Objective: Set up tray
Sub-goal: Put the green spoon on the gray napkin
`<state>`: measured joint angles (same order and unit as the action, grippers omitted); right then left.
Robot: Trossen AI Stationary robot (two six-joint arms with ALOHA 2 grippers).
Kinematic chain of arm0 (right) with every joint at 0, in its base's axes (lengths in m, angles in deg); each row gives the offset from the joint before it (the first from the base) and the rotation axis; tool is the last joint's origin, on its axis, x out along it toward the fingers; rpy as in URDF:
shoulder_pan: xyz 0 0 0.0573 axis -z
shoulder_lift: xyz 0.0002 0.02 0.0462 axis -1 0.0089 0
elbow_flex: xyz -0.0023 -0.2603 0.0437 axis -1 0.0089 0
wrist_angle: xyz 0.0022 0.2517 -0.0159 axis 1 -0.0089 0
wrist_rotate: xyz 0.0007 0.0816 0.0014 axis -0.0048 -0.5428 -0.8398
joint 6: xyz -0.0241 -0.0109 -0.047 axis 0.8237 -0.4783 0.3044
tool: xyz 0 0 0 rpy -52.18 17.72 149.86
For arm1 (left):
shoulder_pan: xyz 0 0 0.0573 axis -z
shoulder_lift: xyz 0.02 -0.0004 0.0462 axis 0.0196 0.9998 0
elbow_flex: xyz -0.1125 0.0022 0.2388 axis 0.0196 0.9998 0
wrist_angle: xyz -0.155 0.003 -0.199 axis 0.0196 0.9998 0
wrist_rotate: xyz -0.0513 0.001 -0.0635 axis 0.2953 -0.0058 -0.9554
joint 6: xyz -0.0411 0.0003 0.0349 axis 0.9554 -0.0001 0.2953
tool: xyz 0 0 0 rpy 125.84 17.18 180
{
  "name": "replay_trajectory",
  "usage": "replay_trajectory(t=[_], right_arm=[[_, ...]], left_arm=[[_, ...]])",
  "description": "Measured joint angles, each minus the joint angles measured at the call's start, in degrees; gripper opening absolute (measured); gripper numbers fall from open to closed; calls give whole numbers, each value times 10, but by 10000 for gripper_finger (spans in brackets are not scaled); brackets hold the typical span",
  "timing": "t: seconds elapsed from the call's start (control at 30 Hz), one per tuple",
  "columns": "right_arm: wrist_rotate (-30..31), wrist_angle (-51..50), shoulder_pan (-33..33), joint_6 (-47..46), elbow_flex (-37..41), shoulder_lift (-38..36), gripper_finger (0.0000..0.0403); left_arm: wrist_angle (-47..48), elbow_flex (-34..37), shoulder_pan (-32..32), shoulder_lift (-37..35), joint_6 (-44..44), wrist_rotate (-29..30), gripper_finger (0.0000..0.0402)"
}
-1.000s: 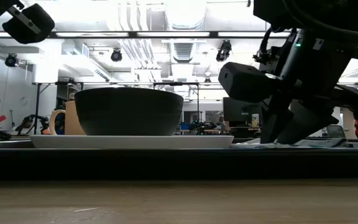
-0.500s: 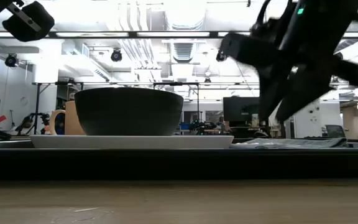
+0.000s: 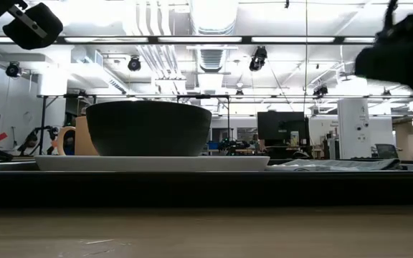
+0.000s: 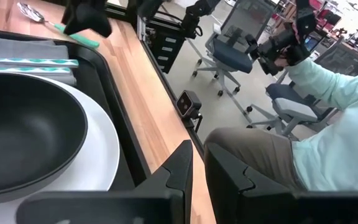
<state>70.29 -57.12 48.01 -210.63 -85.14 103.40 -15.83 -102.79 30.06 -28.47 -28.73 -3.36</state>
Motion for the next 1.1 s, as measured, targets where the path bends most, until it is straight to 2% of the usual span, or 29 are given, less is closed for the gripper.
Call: replay_trajectory(t=[0.33, 0.43, 0.57, 0.87, 1.1], right_arm=[[4, -18, -10, -19, 0, 21, 163], [-35, -72, -15, -96, -2, 18, 160], [-74, -105, -19, -116, -2, 23, 161], [-76, -95, -22, -140, 7, 23, 161], [-75, -36, -22, -151, 50, 24, 159]], left_arm=[[1, -2, 0, 0, 24, -1, 23], [1, -2, 0, 0, 24, -1, 23], [1, -1, 0, 0, 24, -2, 23], [1, -2, 0, 0, 24, -2, 23], [1, -1, 0, 0, 25, -2, 23]])
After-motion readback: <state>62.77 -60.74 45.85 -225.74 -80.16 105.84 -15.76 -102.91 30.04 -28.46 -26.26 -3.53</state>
